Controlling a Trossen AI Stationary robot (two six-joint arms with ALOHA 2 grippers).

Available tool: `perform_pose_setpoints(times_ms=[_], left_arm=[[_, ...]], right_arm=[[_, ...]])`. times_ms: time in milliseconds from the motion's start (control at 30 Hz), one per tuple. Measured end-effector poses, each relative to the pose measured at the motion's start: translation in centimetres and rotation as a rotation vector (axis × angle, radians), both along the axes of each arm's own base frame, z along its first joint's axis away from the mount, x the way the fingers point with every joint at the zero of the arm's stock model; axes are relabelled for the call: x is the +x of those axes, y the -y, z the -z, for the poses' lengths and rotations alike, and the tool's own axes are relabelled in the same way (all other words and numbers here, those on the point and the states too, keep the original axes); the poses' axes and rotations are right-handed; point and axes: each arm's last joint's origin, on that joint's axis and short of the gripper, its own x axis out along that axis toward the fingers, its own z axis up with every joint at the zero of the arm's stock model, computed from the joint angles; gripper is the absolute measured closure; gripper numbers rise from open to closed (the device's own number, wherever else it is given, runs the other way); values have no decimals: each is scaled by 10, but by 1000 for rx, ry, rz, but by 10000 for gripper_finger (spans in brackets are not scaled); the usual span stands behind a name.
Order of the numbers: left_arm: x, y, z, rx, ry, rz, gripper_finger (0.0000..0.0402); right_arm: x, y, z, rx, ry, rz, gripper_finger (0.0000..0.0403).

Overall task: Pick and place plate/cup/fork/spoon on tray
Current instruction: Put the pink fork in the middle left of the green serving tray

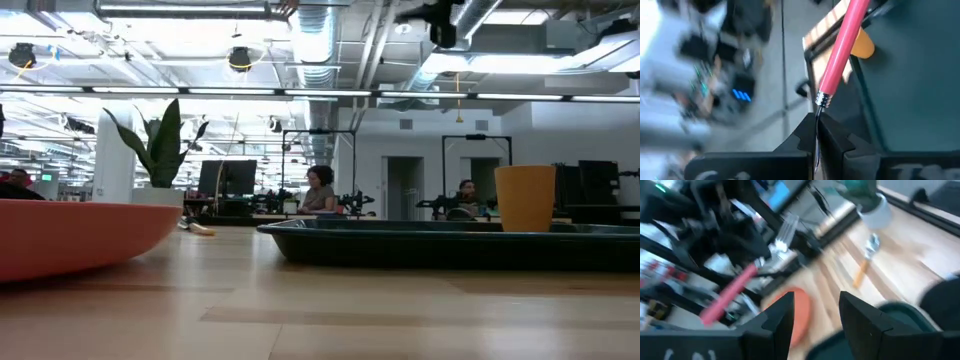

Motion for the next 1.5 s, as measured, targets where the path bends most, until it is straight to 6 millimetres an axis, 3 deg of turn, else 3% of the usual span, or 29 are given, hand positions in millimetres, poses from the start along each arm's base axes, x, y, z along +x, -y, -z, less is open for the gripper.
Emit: perform_pose_setpoints(times_ms=[133, 300, 533, 767, 933, 1500], left_arm=[[6, 3, -3, 215, -36, 193, 401], [12, -3, -9, 410, -7, 293, 401], [34, -13, -19, 431, 227, 354, 401], [63, -19, 4, 454, 222, 411, 401], [78, -22, 7, 546, 284, 401, 401], [81, -36, 6, 518, 355, 468, 401]], right_arm=[[3, 1, -9, 64, 79, 10, 220], [4, 1, -15, 125, 130, 27, 217], [10, -8, -23, 80, 206, -25, 218], [14, -17, -27, 63, 244, -66, 213], [15, -17, -27, 61, 244, -68, 213], [18, -9, -22, 12, 227, -58, 229]])
